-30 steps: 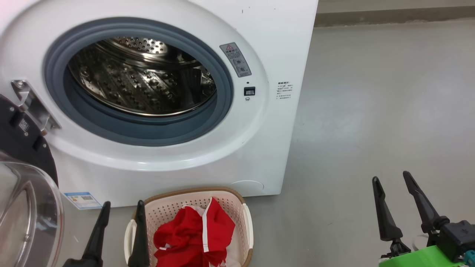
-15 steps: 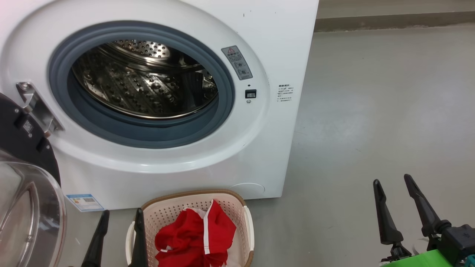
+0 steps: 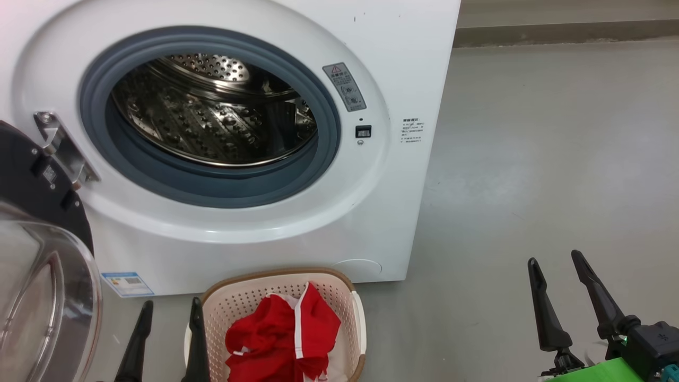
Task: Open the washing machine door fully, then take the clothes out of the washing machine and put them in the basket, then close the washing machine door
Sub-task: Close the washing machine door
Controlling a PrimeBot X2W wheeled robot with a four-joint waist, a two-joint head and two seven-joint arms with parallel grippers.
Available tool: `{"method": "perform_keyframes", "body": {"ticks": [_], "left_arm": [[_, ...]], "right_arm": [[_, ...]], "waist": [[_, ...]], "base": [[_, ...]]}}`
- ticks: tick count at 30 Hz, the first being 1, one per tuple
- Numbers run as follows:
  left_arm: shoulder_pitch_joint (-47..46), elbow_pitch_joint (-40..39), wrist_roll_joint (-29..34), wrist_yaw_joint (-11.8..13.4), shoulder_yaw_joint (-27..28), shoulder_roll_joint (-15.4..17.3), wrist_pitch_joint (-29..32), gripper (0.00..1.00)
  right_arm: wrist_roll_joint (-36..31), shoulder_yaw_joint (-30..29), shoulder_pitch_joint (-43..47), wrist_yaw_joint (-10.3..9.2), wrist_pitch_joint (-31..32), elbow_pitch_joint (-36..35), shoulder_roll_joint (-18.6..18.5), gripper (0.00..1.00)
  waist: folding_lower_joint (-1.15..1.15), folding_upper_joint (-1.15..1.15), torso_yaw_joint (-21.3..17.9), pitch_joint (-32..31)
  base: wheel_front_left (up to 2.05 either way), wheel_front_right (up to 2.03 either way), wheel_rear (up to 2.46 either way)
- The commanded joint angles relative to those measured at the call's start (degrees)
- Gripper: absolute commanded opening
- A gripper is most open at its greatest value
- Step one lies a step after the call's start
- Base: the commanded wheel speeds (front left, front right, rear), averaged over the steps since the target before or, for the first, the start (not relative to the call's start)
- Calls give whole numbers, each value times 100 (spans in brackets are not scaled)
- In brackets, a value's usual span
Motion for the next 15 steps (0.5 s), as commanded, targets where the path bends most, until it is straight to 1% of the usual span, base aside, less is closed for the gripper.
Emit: {"method": "perform_keyframes", "body": {"ticks": [1,10,15], "left_arm": [[-135,-130,38,56,194,39,-65,100],[-136,-91,40,9,121,97,-46,100],[-150,-94,20,-70,41,128,-14,100]], "right_arm": [[32,141,-24,35,-37,-123,-84,100],[33,170,-2,35,-37,-110,-84,100],[22,181,9,35,-37,-108,-84,100]], "waist": [[0,0,9,-7],[0,0,30,-32],[0,0,47,-35]], "base": [[-125,125,0],[-171,171,0],[-119,119,0]]}}
